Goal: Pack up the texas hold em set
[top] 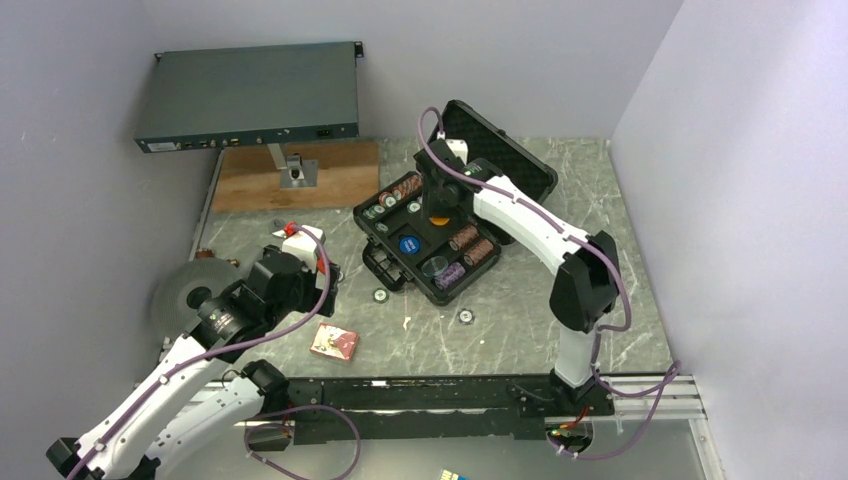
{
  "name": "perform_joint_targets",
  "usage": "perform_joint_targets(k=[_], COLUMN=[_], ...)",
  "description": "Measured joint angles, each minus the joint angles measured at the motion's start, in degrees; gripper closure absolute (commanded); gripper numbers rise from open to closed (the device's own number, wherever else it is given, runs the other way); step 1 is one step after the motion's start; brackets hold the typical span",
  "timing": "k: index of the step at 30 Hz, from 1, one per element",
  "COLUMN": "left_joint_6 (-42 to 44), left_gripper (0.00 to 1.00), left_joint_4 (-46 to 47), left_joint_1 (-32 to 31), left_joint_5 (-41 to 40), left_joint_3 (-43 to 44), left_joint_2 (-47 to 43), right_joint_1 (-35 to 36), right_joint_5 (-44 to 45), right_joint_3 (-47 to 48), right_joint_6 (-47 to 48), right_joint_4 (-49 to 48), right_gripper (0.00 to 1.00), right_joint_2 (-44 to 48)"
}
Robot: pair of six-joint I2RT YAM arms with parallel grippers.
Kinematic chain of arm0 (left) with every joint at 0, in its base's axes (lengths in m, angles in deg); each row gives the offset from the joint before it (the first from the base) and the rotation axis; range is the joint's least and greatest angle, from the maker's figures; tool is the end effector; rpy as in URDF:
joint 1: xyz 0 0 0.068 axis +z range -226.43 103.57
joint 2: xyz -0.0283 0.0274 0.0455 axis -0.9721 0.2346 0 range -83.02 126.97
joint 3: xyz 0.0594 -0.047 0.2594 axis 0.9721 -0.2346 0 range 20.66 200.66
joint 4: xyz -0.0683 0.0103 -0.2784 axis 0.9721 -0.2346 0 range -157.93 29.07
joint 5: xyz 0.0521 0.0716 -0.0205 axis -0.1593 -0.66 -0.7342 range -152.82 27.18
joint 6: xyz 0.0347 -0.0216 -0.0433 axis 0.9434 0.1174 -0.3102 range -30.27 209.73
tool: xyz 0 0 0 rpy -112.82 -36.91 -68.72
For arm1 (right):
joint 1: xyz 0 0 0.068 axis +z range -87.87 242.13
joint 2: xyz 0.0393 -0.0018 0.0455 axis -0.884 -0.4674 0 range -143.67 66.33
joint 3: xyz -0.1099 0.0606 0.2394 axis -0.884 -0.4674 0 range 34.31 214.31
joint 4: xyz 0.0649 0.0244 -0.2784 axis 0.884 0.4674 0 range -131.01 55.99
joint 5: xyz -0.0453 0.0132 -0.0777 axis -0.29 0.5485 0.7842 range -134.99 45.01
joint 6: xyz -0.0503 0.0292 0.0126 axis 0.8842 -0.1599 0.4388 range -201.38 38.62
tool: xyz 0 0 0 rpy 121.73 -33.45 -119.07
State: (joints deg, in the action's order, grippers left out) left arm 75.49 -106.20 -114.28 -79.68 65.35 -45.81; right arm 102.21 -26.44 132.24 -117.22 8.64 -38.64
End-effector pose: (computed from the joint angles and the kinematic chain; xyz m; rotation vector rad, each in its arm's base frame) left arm 0.1382 -0.0912 0.2955 0.2933 2.1838 -0.1802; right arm 0.3366 0.2650 0.2959 0.0294 2.4904 0.1374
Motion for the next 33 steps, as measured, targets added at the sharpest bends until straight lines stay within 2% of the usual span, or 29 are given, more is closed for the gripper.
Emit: perform_joint_targets(k=[15, 33], left_joint_6=[0.0, 0.0], left_gripper=[0.0, 0.0], left_joint_4=[0.0, 0.0], left_joint_1=[0.0, 0.0], left_joint_5=[0.0, 0.0], left_joint_3=[0.0, 0.0], left_joint_2=[-0.4, -0.4], right_joint_1=[-6.6, -7.4], right_joint_5=[-3.1, -5.0], right_joint_3=[11.3, 11.1], right_joint_6=[4.2, 4.8], right_joint_4=[-0.7, -3.1], right_gripper=[0.53, 0.53], right_joint_2=[-16.0, -20.4])
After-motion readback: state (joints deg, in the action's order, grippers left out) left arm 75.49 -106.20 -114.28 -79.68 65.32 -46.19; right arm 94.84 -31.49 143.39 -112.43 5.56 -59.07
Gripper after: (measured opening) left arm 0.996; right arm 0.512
